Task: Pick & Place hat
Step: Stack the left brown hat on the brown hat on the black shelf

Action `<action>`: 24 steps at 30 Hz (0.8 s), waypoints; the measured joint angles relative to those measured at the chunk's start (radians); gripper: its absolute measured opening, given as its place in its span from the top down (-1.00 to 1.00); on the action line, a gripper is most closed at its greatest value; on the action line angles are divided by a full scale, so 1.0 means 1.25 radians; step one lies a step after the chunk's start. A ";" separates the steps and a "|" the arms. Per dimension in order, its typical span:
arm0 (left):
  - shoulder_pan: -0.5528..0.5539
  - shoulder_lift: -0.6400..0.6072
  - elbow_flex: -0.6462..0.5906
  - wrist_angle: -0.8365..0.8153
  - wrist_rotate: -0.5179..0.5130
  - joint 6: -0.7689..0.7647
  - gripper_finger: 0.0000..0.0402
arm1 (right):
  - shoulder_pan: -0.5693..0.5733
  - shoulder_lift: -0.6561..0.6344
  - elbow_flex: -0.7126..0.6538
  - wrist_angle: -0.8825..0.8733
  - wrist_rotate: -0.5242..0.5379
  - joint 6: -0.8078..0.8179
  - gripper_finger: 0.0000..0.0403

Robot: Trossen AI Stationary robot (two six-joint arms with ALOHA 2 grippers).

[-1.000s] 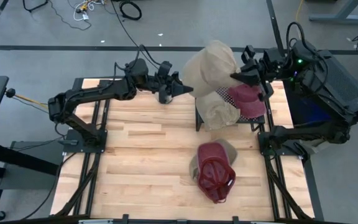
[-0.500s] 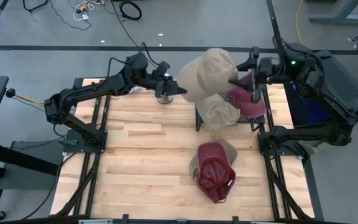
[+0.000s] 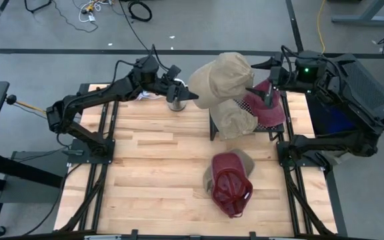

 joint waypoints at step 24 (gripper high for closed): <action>0.000 -0.005 0.000 -0.022 0.027 0.009 0.92 | 0.000 -0.105 0.000 0.008 0.216 -0.312 -0.84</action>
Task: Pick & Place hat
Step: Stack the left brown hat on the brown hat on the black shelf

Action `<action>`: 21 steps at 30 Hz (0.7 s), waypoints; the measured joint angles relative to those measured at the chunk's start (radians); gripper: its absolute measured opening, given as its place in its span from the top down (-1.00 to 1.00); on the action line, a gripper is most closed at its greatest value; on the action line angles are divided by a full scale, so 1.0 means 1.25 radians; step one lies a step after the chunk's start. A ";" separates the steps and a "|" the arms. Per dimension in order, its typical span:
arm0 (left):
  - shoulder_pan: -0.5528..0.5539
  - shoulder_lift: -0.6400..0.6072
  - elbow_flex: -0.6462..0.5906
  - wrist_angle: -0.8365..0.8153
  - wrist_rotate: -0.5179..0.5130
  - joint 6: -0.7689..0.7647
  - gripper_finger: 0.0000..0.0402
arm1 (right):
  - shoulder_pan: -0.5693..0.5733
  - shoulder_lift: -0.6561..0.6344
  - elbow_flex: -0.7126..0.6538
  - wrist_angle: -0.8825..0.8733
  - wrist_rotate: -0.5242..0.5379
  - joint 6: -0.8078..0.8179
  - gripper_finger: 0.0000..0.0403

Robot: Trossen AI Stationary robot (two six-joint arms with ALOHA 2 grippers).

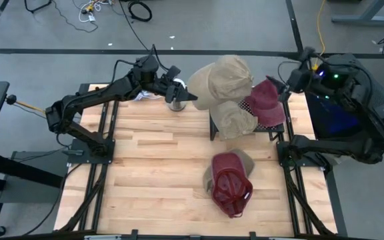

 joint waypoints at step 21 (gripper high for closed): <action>-0.011 -0.005 0.000 0.001 0.026 -0.010 0.90 | 0.188 0.117 0.000 0.129 -0.112 -0.103 -0.69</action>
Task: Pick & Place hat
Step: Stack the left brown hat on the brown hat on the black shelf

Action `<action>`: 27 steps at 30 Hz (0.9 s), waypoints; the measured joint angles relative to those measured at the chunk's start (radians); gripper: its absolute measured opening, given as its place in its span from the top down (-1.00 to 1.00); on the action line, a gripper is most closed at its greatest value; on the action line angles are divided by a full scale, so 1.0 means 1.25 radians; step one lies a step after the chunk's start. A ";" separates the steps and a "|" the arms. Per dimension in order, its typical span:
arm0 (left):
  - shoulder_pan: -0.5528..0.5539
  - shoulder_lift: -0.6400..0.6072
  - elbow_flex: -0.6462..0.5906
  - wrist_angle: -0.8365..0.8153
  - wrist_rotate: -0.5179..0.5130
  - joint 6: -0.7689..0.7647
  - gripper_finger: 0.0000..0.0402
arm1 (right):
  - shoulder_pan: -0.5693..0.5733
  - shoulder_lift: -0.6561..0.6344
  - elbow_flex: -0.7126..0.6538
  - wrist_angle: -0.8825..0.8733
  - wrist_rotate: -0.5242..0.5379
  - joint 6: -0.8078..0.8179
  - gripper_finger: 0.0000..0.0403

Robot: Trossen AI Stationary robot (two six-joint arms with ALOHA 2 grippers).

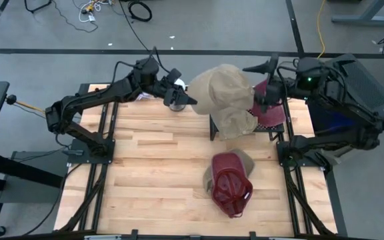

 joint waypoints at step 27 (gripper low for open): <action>-0.002 0.001 0.000 -0.001 0.035 0.158 0.84 | 0.130 0.009 0.000 0.049 0.006 0.093 0.90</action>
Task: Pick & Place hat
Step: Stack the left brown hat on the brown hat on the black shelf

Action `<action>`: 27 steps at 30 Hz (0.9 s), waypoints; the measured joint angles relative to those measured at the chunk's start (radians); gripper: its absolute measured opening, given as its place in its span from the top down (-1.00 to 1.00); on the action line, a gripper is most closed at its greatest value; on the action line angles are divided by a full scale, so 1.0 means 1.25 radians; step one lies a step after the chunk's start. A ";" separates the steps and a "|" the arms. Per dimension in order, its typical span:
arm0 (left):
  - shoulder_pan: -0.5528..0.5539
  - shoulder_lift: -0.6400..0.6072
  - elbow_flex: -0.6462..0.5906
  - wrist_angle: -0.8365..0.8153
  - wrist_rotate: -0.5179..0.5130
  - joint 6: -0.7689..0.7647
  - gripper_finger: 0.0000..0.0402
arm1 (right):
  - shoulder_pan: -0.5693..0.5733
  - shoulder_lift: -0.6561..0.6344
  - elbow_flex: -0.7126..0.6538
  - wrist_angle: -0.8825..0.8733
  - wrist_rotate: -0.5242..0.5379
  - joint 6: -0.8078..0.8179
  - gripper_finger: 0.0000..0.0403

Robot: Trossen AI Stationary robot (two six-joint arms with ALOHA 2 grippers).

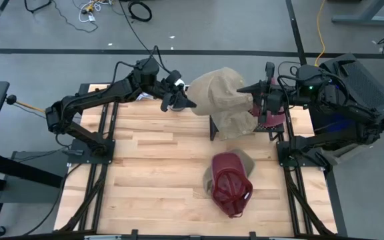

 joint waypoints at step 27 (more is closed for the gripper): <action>0.053 -0.001 0.000 -0.002 -0.397 0.796 0.09 | 0.000 -0.002 0.000 -0.013 0.150 0.477 0.99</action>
